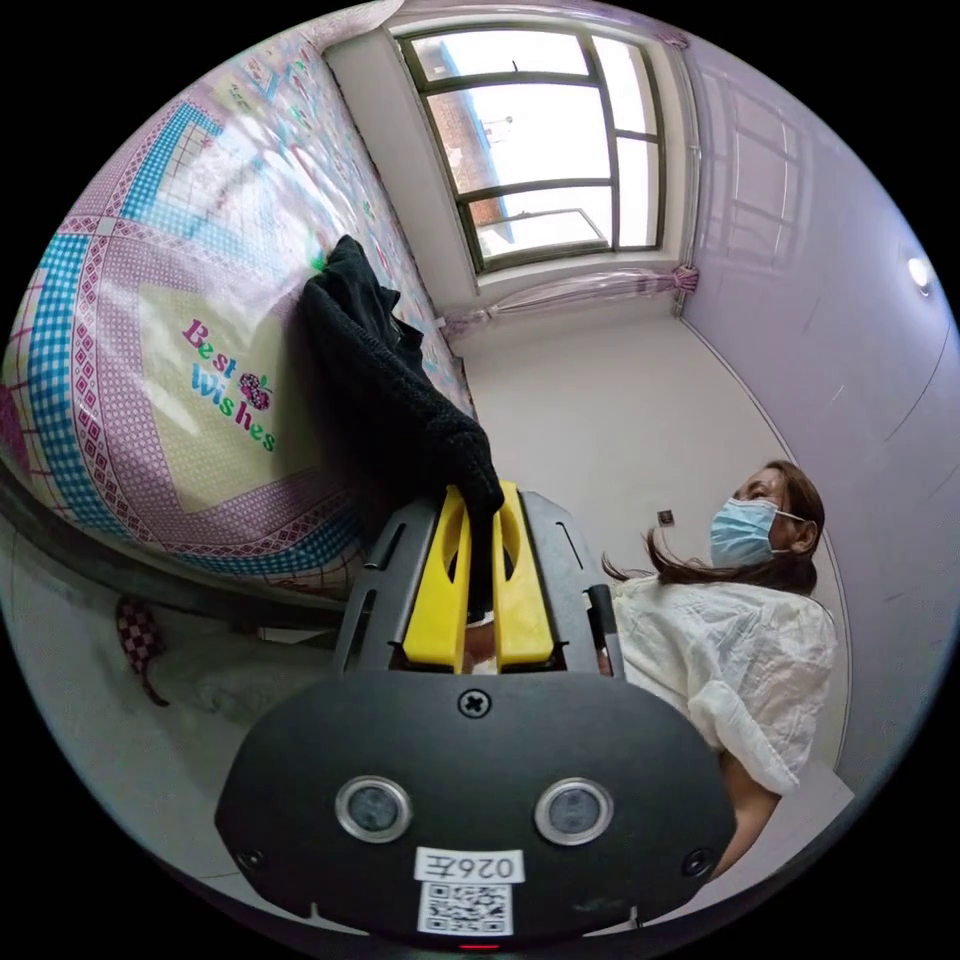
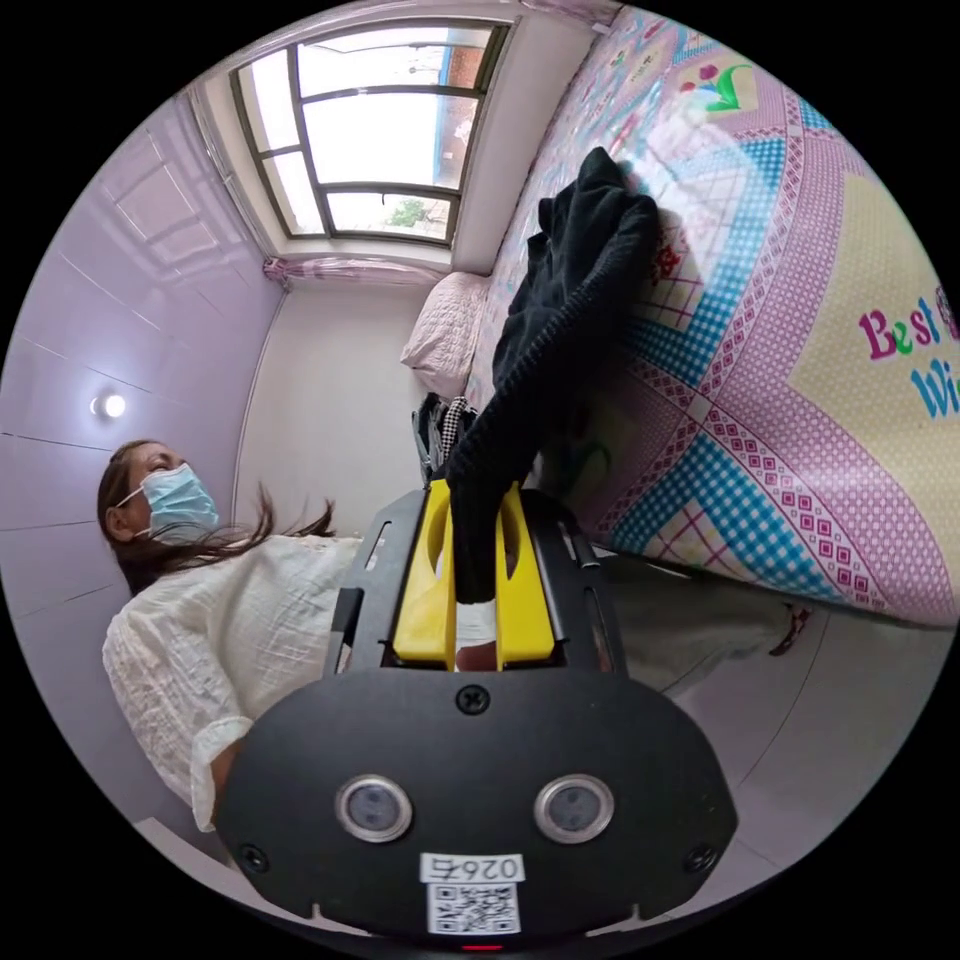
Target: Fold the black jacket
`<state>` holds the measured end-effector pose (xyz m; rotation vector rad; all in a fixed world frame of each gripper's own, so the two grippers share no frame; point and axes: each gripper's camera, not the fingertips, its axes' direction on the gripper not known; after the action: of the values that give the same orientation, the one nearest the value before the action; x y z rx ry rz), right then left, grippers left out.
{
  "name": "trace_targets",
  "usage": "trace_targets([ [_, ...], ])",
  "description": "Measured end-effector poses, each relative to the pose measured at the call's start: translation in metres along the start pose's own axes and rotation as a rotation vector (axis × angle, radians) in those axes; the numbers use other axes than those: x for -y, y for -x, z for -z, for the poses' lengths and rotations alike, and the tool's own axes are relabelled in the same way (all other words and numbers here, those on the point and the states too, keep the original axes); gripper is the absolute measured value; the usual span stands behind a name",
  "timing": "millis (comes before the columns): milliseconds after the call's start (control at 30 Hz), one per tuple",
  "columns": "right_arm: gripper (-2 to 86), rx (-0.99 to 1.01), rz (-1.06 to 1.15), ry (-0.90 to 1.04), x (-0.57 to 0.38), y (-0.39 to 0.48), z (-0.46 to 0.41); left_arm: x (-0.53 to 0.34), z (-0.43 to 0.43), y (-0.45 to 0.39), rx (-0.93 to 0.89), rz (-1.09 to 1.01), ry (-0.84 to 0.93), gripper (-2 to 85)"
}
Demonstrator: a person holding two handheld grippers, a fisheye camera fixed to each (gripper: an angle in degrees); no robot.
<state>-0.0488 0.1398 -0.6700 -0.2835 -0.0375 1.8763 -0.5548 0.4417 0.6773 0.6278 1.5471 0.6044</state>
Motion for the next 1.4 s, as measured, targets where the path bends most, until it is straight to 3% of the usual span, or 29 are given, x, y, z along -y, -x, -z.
trace_targets([
  [200, 1.7, 0.093, 0.028, -0.092, 0.040, 0.024, 0.009, 0.053, -0.005, -0.026, -0.074, -0.042, -0.058, 2.0],
  [467, 1.7, 0.234, 0.024, -0.233, 0.187, 0.020, -0.017, 0.188, -0.056, -0.012, -0.166, -0.031, -0.093, 2.2],
  [667, 2.2, 0.170, -0.144, -0.304, 0.319, -0.030, -0.075, 0.313, -0.135, 0.065, -0.109, 0.105, -0.093, 2.6],
  [833, 7.5, 0.025, -0.351, -0.328, 0.401, -0.100, -0.130, 0.394, -0.222, 0.180, 0.065, 0.299, -0.047, 4.6],
  [867, 9.1, -0.008, -0.384, -0.320, 0.411, -0.113, -0.143, 0.395, -0.228, 0.194, 0.042, 0.338, -0.061, 3.8],
  [933, 9.6, 0.023, -0.386, -0.340, 0.413, -0.121, -0.158, 0.385, -0.238, 0.223, -0.214, 0.388, -0.223, 0.8],
  [1000, 8.9, 0.101, -0.281, -0.393, 0.407, -0.111, -0.164, 0.384, -0.245, 0.211, -0.276, 0.290, -0.191, -0.3],
  [1067, 7.5, -0.014, -0.113, -0.370, 0.391, -0.073, -0.176, 0.376, -0.255, 0.168, -0.076, 0.104, -0.066, -0.7],
  [1133, 5.7, -0.214, 0.057, -0.330, 0.369, -0.032, -0.201, 0.334, -0.299, 0.103, 0.308, -0.197, 0.101, -0.9],
  [1267, 0.9, -0.684, 0.310, -0.268, 0.322, 0.022, -0.303, 0.265, -0.420, 0.086, 0.871, -0.519, 0.382, -0.9],
  [1300, 0.2, -0.750, 0.317, -0.247, 0.323, 0.021, -0.316, 0.252, -0.466, 0.107, 1.090, -0.615, 0.529, -0.9],
  [1333, -0.2, -0.925, 0.295, -0.164, 0.332, 0.009, -0.344, 0.241, -0.502, 0.133, 1.170, -0.682, 0.653, -0.9],
  [1367, -0.5, -1.071, 0.268, -0.045, 0.344, -0.012, -0.370, 0.238, -0.509, 0.135, 1.157, -0.702, 0.615, -0.9],
  [1400, -0.6, -1.070, 0.259, -0.008, 0.348, -0.021, -0.379, 0.242, -0.521, 0.140, 1.165, -0.644, 0.607, -1.0],
])
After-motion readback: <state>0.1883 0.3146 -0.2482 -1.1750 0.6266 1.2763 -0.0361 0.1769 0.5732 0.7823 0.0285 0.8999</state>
